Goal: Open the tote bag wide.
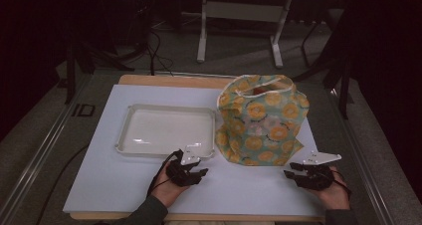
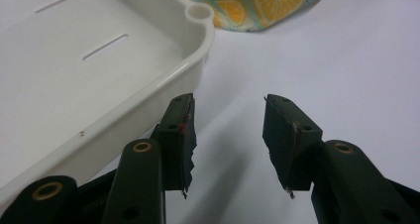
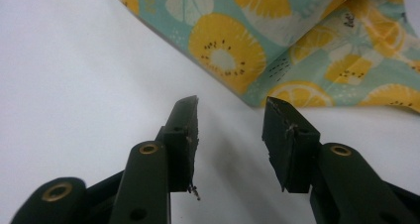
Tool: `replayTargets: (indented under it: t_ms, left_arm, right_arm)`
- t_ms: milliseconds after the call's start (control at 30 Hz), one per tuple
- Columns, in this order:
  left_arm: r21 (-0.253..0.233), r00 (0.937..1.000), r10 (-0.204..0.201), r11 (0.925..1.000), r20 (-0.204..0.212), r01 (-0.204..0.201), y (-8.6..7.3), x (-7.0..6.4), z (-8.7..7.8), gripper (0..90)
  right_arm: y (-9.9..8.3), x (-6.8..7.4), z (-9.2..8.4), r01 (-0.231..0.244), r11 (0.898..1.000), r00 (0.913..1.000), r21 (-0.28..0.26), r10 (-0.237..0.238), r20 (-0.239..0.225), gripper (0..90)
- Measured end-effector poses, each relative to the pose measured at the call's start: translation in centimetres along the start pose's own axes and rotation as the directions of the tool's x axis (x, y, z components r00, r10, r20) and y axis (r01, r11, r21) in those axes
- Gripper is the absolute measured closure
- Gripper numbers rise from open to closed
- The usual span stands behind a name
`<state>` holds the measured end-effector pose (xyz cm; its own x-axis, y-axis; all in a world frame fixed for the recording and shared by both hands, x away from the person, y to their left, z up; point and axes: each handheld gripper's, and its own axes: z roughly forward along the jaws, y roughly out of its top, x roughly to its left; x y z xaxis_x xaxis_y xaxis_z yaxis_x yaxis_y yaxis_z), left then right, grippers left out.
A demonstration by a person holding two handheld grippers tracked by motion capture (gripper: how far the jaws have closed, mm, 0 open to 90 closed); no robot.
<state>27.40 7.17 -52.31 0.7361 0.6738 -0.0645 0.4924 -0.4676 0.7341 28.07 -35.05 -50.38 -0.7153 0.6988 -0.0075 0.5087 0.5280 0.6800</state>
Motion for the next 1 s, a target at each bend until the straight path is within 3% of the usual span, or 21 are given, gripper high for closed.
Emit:
replayTargets:
  t_ms: [200,467,800,1000]
  left_arm:
    - [-0.013,1.0000,-0.005,0.9999,-0.004,0.004,0.1,-0.2,-0.2,54.0]
    - [-0.040,0.9997,0.022,0.9990,0.004,-0.022,0.8,-1.0,-0.6,53.9]
    - [-0.090,0.9989,0.047,0.9948,-0.003,-0.047,3.3,-1.2,-0.6,53.8]
    - [-0.101,0.9984,0.056,0.9933,-0.001,-0.056,4.7,-1.4,-0.3,53.4]
  right_arm:
    - [0.2,-0.1,-0.7,-0.022,0.999,0.9998,-0.038,0.022,-0.001,55.2]
    - [0.9,-0.4,-1.4,-0.045,0.994,0.9990,-0.096,0.046,0.001,54.2]
    - [3.3,-1.0,-2.2,-0.060,0.985,0.9971,-0.163,0.067,0.036,52.9]
    - [4.4,-1.5,-1.6,-0.054,0.984,0.9975,-0.168,0.061,0.036,54.9]
